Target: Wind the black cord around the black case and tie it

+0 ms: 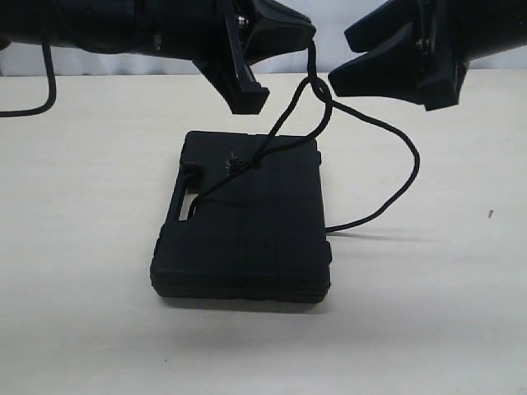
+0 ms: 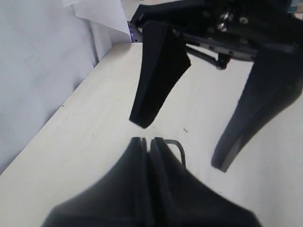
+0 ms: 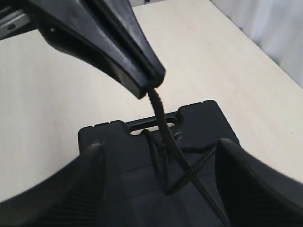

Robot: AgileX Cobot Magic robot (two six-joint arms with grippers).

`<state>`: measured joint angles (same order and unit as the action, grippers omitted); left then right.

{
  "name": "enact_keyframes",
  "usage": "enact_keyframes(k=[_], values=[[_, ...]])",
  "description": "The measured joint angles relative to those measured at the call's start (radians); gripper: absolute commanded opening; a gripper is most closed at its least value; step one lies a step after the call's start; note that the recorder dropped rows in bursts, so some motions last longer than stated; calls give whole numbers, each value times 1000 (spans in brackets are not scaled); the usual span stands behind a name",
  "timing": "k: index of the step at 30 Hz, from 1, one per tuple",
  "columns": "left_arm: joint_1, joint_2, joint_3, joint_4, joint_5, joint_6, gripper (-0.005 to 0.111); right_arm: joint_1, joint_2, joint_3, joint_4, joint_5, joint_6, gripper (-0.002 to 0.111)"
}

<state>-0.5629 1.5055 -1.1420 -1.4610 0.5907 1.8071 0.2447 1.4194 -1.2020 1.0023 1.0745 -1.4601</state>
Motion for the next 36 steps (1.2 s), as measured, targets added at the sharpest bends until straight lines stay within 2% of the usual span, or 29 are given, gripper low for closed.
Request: enact_keyframes(k=[5,7,15,27,29,30,32,33,34,36], values=[[0,0,0,-62,49,30,0,0,53,4,107,-20,-83,60],[0,0,0,-77,66,43,0,0,75,4,146,-21,-111,52],[0,0,0,-95,67,52,0,0,108,4,176,-25,-140,5],[0,19,0,-109,61,52,0,0,108,4,176,-11,-144,5],[0,19,0,-111,61,52,0,0,108,4,176,-11,-144,14],[0,19,0,-111,61,52,0,0,110,4,176,-9,-144,27],[0,19,0,-111,57,52,0,0,123,4,176,-9,-144,44],[0,19,0,-114,55,52,0,0,142,6,183,-5,-144,44],[0,19,0,-114,54,52,0,0,159,6,190,-5,-144,38],[0,19,0,-114,52,52,0,0,185,6,197,-5,-144,6]])
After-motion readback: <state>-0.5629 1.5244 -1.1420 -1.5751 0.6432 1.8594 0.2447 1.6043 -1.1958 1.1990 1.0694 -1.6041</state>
